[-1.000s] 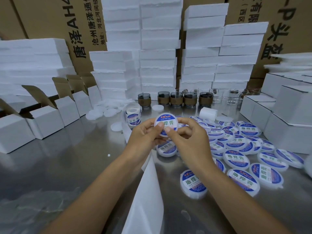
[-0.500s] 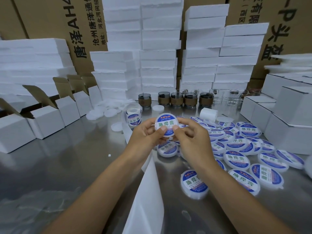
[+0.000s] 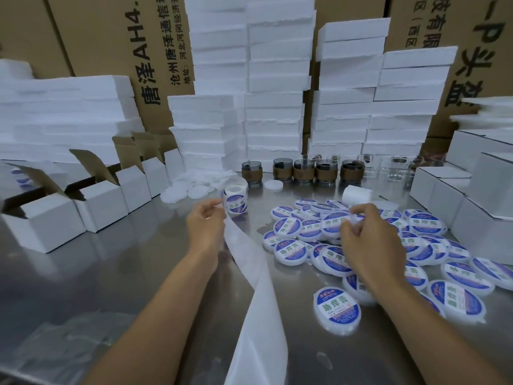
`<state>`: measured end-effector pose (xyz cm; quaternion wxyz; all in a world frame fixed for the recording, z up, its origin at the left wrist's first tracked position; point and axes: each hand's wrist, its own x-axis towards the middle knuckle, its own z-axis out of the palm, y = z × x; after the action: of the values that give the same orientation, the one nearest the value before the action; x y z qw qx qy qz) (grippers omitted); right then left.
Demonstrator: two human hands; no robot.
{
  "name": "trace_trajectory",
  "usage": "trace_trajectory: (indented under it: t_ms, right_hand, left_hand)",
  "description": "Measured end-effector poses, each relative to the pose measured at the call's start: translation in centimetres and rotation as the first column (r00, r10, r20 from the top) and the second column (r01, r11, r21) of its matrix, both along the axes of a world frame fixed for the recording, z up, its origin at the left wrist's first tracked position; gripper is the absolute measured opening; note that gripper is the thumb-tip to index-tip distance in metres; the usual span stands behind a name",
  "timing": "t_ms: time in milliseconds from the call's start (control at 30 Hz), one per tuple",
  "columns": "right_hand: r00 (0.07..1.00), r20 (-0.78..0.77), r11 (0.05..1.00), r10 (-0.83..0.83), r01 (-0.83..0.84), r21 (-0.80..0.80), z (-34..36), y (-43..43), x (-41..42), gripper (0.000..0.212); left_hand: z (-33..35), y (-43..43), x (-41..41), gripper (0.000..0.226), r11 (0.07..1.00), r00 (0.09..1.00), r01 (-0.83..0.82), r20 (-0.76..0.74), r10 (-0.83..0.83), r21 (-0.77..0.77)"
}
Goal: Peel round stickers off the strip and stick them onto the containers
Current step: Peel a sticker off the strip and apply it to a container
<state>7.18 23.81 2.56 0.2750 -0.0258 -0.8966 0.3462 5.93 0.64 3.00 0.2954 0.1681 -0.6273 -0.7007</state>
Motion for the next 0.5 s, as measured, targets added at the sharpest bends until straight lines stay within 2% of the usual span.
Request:
trace_trajectory:
  t_ms: [100,200,267,367,433,500]
  right_hand:
    - [0.998,0.023,0.976,-0.053,0.047,0.214,0.1,0.0,0.3,0.02]
    - [0.998,-0.004,0.94,-0.069,0.066,0.334,0.4,-0.3,0.5,0.021]
    - [0.998,-0.029,0.918,-0.057,0.064,0.39,0.6,-0.6,0.5,0.022]
    - [0.999,-0.025,0.887,-0.034,0.042,0.46,0.7,-0.9,0.5,0.027]
    - [0.999,-0.017,0.874,-0.028,0.032,0.484,0.7,-0.9,0.5,0.028]
    - [1.0,-0.023,0.871,-0.02,0.029,0.491,0.7,-0.8,0.4,0.029]
  left_hand:
    - [-0.5,-2.4,-1.3,0.023,0.96,0.989,-0.097,0.081,0.122,-0.263]
    - [-1.2,-4.9,-2.7,0.028,0.839,0.962,0.02,0.24,0.133,-0.543]
    - [-1.7,-6.1,-3.3,0.029,0.737,0.936,0.127,0.326,0.134,-0.664]
    - [-2.1,-6.7,-3.8,0.026,0.555,0.911,0.231,0.378,0.164,-0.799]
    - [-1.8,-6.6,-4.1,0.022,0.506,0.903,0.257,0.391,0.177,-0.823]
    - [-1.4,-6.4,-4.4,0.016,0.499,0.896,0.264,0.402,0.19,-0.826]
